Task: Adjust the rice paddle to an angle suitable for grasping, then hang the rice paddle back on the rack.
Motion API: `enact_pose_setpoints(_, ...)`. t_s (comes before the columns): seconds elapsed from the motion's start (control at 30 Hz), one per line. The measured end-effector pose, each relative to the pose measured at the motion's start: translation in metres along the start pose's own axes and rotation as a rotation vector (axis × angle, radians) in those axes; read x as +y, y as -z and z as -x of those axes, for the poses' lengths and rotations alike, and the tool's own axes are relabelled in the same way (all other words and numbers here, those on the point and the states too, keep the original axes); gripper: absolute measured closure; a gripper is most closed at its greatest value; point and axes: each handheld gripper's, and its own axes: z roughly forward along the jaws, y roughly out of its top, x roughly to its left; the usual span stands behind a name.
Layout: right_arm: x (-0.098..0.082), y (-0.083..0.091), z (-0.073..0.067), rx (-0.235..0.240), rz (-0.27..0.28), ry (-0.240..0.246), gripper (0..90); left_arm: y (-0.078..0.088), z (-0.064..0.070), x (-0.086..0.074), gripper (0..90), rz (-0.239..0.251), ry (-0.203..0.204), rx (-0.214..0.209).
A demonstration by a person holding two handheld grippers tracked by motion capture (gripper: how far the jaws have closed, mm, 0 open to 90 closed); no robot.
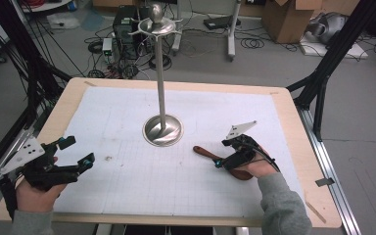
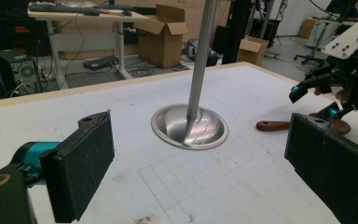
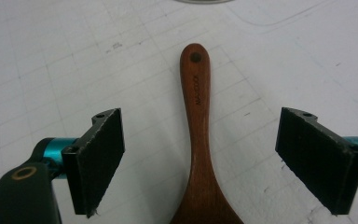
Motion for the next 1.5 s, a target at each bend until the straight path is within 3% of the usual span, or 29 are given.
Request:
enact_pose_setpoints(0.47, 0.0, -0.016, 0.007, -0.003, -0.103, -0.01, 20.7, -0.001, 0.0, -0.001, 8.6, -0.001, 0.004, -0.004)
enact_pose_setpoints(0.97, 0.011, -0.025, 0.008, 0.004, -0.243, 0.022, 45.9, 0.004, -0.002, -0.003, 8.6, -0.004, 0.011, 0.009)
enact_pose_setpoints(1.3, 0.019, -0.029, 0.006, -0.016, -0.333, 0.071, 59.8, 0.008, -0.004, -0.003, 8.6, 0.001, 0.011, 0.015)
enact_pose_setpoints(1.5, 0.025, -0.031, 0.004, 0.0, -0.378, 0.094, 74.6, 0.01, -0.004, -0.004, 8.6, 0.001, 0.011, 0.017)
